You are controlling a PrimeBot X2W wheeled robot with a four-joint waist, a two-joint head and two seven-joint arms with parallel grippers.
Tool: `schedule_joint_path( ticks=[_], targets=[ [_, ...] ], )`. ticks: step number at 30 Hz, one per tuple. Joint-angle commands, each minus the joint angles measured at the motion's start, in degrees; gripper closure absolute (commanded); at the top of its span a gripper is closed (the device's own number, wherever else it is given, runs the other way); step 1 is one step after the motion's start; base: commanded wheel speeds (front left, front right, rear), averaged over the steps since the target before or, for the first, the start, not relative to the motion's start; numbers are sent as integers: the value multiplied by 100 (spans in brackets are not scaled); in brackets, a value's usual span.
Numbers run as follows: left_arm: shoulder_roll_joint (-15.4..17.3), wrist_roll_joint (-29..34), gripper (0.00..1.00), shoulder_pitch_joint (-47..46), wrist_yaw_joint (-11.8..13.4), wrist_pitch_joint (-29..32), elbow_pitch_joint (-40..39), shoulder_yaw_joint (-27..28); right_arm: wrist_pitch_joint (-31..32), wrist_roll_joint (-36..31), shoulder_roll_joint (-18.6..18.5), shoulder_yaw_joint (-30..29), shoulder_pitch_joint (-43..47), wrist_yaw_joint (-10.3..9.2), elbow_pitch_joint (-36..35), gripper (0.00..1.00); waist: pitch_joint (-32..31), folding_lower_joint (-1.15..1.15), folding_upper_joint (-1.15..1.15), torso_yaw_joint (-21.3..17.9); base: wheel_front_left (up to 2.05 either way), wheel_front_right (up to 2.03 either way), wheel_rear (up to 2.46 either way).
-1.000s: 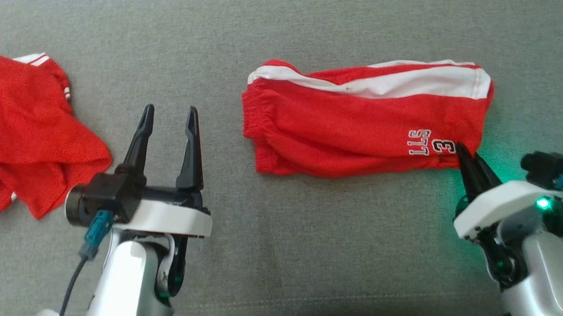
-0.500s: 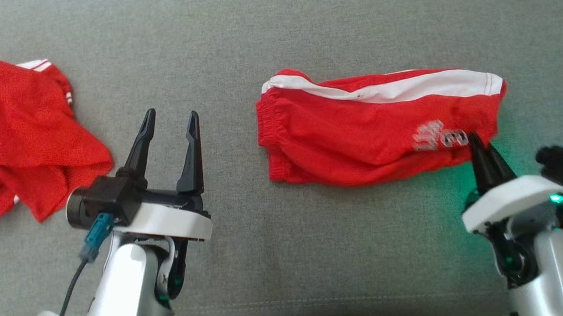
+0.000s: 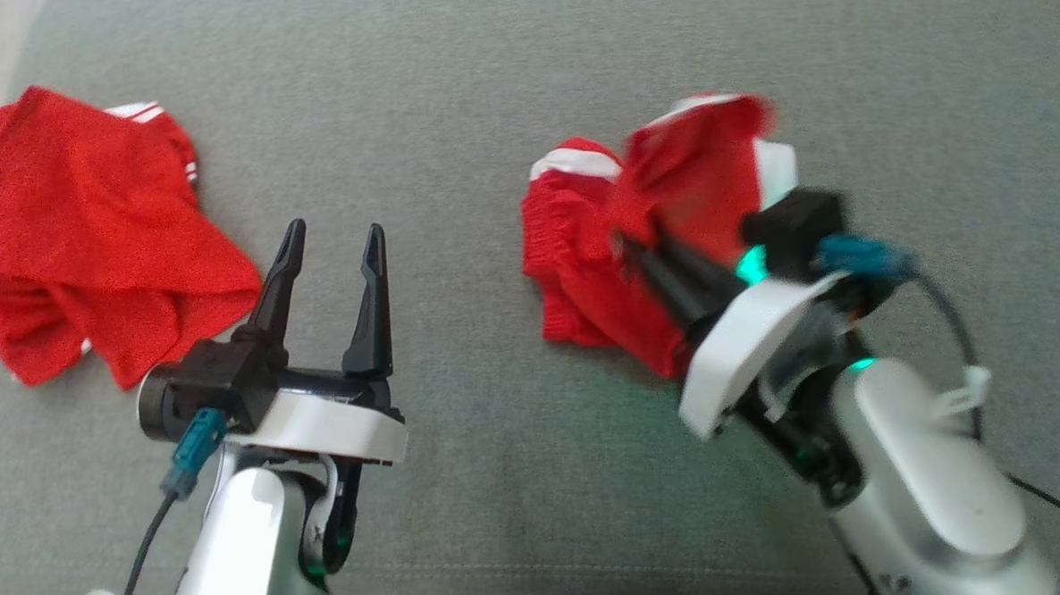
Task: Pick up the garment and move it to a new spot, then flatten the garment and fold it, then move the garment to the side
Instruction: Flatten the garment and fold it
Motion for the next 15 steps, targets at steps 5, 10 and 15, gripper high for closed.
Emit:
schedule_joint_path(
  ticks=[5,10,15],
  targets=[
    [5,-87,0,-132,20,-29,-207,111,184,318,-81,828,-260,-4,144,100,76,0,0,211,0,0,0],
    [-2,-122,0,-124,58,-29,-242,91,183,549,-170,1247,-336,-4,555,100,160,0,0,250,0,0,0],
    [-5,-132,0,-153,73,-29,-256,93,-53,659,-182,1290,-460,-4,862,93,218,0,0,227,0,0,0]
  ],
)
